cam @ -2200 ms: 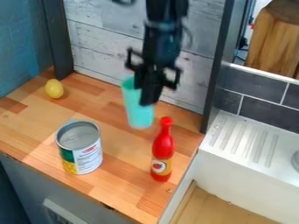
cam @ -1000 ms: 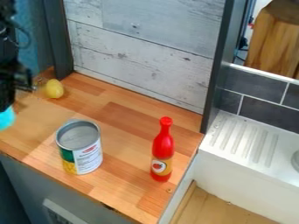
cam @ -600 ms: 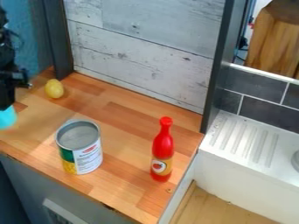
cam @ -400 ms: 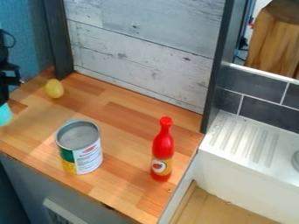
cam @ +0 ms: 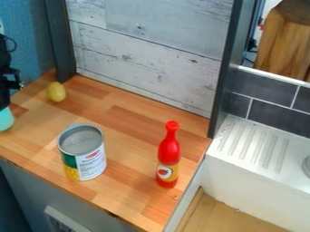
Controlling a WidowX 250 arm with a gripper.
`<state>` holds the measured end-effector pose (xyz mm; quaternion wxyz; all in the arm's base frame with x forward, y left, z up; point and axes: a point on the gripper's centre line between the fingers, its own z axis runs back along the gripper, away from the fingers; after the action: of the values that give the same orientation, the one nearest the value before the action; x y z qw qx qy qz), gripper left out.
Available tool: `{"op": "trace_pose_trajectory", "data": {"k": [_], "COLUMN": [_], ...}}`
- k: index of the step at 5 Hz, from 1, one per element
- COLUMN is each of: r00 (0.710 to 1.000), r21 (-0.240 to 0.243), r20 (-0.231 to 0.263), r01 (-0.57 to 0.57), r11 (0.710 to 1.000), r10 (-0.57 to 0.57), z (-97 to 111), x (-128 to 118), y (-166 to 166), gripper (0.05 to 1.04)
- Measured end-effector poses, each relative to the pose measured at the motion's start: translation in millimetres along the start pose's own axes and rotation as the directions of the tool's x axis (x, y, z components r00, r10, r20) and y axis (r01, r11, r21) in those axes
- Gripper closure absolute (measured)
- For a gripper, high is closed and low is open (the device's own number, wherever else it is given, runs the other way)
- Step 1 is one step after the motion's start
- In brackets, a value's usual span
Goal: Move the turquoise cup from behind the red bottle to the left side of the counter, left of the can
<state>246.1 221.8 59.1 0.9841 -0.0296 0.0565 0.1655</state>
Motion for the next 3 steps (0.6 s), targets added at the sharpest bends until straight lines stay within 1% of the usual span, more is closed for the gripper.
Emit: {"op": "trace_pose_trajectory", "data": {"k": [1,3], "r00": [1.000,0.999], "r21": [0.002,-0.005], "r20": [0.011,0.037], "r01": [0.011,-0.030], "r11": [1.000,1.000], "r10": [-0.011,0.030], "z": [-0.7,-7.2], "x": [5.0,11.3], "y": [1.6,-0.3], "gripper": [0.975,0.975]}}
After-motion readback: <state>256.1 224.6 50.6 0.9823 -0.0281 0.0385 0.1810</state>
